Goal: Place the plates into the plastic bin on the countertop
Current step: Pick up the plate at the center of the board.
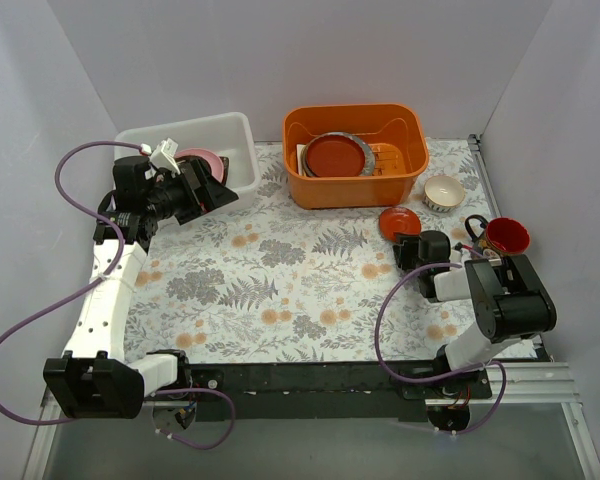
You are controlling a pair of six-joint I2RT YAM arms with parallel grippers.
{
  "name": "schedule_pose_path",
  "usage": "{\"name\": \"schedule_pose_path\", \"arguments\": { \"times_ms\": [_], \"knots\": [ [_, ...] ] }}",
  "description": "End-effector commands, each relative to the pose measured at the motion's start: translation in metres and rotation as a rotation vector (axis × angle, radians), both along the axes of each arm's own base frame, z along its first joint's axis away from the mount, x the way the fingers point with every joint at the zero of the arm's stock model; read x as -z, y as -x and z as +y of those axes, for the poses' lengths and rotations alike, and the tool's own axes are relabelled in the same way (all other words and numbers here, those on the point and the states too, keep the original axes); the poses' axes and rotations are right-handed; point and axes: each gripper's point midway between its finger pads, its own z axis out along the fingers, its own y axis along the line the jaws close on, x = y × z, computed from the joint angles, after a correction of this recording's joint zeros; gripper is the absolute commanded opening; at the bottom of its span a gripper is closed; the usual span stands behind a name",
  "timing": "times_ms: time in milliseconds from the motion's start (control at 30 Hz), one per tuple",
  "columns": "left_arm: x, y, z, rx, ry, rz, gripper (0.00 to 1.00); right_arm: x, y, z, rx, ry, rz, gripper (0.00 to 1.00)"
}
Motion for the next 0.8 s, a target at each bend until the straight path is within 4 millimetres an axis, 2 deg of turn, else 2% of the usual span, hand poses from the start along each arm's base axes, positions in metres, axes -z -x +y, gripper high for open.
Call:
{"name": "schedule_pose_path", "arguments": {
  "times_ms": [0, 133, 533, 767],
  "knots": [
    [-0.009, 0.011, -0.002, 0.022, 0.002, -0.029, 0.98, 0.016, -0.001, -0.005, 0.035, -0.022, 0.059, 0.42],
    [-0.005, 0.011, -0.001, 0.014, -0.002, -0.014, 0.98, 0.021, 0.000, -0.004, 0.035, -0.039, 0.085, 0.41],
    [-0.004, 0.015, -0.001, 0.017, 0.001, -0.008, 0.98, 0.030, 0.008, -0.004, 0.017, -0.083, 0.088, 0.20],
    [-0.001, 0.016, -0.001, 0.016, 0.002, 0.000, 0.98, 0.027, 0.015, -0.001, -0.023, -0.070, 0.071, 0.08]
  ]
}}
